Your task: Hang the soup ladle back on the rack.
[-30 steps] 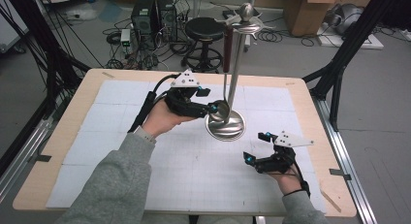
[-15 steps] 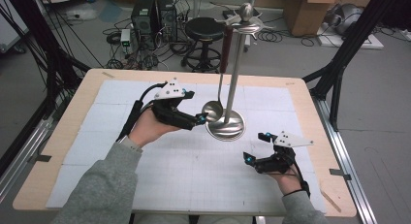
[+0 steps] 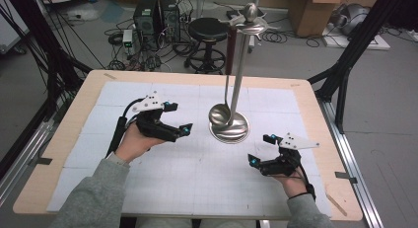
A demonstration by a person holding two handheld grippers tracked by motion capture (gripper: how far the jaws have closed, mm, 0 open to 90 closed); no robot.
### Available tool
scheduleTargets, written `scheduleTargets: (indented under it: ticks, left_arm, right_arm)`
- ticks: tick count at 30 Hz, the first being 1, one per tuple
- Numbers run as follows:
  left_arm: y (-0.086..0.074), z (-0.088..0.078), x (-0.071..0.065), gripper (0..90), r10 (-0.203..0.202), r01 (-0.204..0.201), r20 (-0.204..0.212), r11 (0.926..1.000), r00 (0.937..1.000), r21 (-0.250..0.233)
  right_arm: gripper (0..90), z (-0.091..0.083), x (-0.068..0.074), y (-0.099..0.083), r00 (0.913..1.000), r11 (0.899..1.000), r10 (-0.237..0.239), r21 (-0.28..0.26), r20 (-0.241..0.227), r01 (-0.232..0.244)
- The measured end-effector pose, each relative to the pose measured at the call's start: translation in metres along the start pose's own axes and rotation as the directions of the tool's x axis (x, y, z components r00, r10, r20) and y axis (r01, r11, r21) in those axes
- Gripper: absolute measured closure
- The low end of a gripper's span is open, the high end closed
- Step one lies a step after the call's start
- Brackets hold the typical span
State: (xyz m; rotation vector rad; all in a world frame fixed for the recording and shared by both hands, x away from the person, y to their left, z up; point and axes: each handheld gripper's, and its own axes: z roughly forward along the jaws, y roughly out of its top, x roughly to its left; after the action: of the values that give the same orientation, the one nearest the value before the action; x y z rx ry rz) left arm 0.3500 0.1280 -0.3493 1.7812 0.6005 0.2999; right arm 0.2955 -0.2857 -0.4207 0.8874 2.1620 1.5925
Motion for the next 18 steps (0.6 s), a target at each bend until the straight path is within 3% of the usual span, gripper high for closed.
scheduleTargets:
  ticks: [7, 11, 16, 18]
  left_arm:
    - [-0.022, -0.010, 0.006, 6.2, -0.047, 0.047, -0.021, 0.9986, 0.9987, 0.022]
    - [-0.031, -0.021, 0.009, 6.2, -0.055, 0.056, -0.037, 0.9984, 0.9978, 0.008]
    - [-0.037, -0.031, 0.013, 6.2, -0.062, 0.063, -0.052, 0.9975, 0.9967, 0.031]
    - [-0.039, -0.036, 0.011, 6.2, -0.069, 0.069, -0.062, 0.9976, 0.9957, 0.003]
  right_arm:
    - [1.8, 0.000, -0.002, 0.000, 1.0000, 1.000, 0.001, -0.007, 0.003, -0.001]
    - [1.8, -0.001, -0.003, 0.000, 1.0000, 1.000, 0.005, -0.010, 0.005, -0.005]
    - [1.8, -0.001, -0.004, 0.000, 0.9999, 1.000, 0.006, -0.015, 0.011, -0.005]
    - [1.8, -0.001, -0.005, 0.000, 0.9999, 1.000, 0.010, -0.015, 0.008, -0.010]
